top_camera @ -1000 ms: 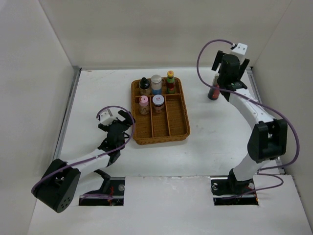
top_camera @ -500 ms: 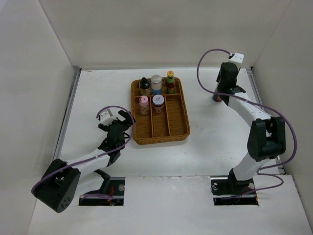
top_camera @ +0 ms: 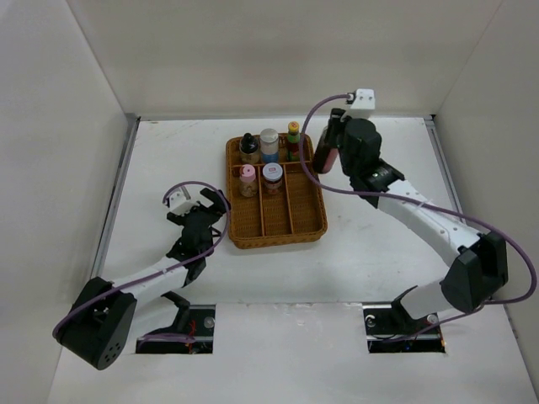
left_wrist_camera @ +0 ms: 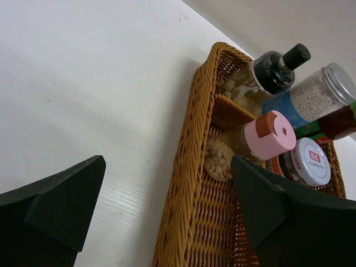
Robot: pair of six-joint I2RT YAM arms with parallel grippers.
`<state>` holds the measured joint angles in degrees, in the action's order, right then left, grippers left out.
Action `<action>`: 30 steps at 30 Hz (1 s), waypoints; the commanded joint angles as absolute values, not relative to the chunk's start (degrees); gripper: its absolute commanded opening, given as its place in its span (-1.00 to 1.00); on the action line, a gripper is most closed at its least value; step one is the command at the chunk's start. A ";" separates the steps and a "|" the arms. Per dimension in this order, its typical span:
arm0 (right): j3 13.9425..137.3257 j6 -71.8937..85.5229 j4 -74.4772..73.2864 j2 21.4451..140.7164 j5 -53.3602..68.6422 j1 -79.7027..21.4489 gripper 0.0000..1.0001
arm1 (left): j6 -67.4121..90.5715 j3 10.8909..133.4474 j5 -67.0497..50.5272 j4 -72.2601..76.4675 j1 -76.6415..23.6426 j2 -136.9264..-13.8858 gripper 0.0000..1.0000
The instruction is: Organize the condiment bottles
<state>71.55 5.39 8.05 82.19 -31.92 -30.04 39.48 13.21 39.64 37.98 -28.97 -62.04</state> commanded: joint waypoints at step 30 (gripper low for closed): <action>74.27 6.24 23.03 96.94 -31.82 -40.03 -0.16 | 40.17 13.01 39.38 40.43 -27.47 -61.52 1.00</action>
<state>73.10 5.39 14.04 98.50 -30.33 -39.46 39.51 13.13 39.64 37.98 -27.75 -61.39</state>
